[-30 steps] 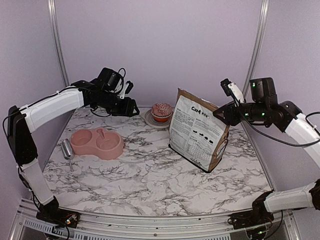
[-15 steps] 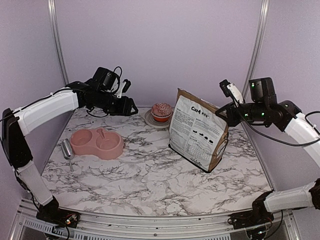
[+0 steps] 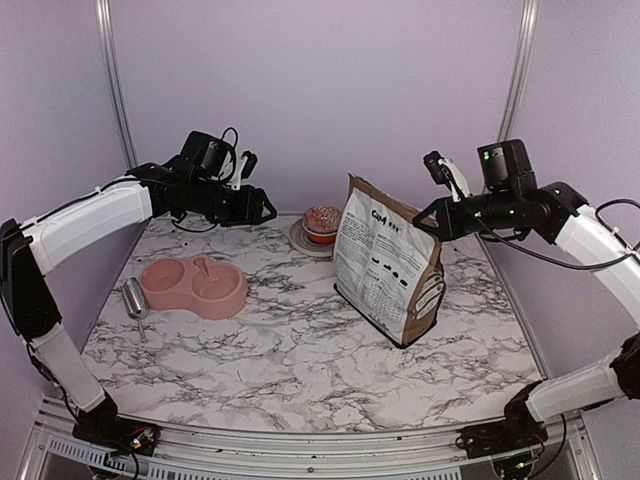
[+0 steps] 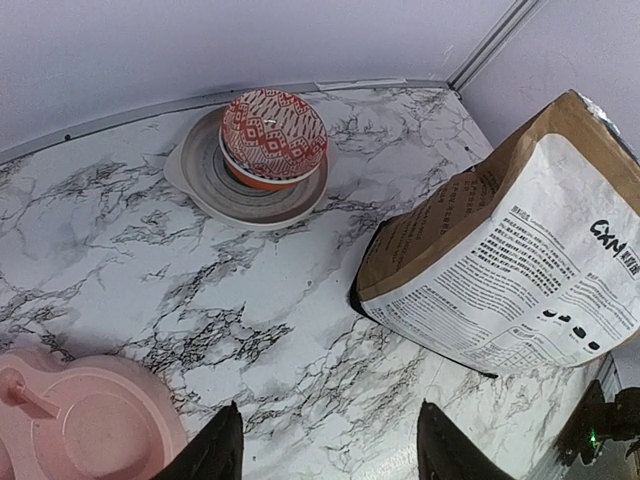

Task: Serve the pet food
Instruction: Adjust the seal on the pet food bag.

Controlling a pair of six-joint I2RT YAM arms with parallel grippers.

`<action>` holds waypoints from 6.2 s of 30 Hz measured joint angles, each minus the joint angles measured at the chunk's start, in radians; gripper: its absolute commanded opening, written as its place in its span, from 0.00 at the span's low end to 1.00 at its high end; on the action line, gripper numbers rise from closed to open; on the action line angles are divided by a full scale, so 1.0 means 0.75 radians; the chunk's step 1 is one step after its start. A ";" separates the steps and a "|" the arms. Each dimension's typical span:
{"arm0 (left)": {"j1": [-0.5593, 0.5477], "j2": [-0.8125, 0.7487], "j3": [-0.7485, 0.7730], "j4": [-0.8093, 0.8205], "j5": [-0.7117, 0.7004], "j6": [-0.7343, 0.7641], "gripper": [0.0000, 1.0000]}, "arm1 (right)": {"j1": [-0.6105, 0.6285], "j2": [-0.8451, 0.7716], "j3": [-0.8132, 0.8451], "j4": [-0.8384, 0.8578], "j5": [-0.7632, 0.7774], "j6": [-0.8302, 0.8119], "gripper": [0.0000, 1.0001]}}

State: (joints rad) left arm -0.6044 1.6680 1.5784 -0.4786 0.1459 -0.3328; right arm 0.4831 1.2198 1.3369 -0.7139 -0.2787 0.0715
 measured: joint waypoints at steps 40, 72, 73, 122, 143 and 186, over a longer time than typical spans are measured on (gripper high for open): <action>-0.260 0.180 0.120 0.427 -0.138 -0.579 0.48 | 0.130 0.637 0.864 -0.011 0.139 -0.016 0.40; -0.260 0.273 0.128 0.726 -0.226 -0.740 0.45 | 0.086 0.851 0.952 -0.037 0.069 0.009 0.09; -0.260 0.275 0.129 0.731 -0.225 -0.740 0.45 | 0.084 0.851 0.949 -0.038 0.069 0.009 0.08; -0.271 0.291 0.148 0.792 -0.201 -0.738 0.45 | 0.065 0.833 0.864 0.023 -0.022 0.038 0.11; -0.271 0.291 0.148 0.792 -0.201 -0.732 0.45 | 0.065 0.800 0.829 -0.041 0.117 0.006 0.13; -0.271 0.292 0.146 0.793 -0.207 -0.722 0.45 | 0.065 0.838 0.904 -0.028 0.003 0.044 0.16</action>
State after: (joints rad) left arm -0.8074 1.8870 1.6882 0.1165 -0.0090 -0.8742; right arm 0.5316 1.8484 2.0148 -0.7349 -0.2768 0.1047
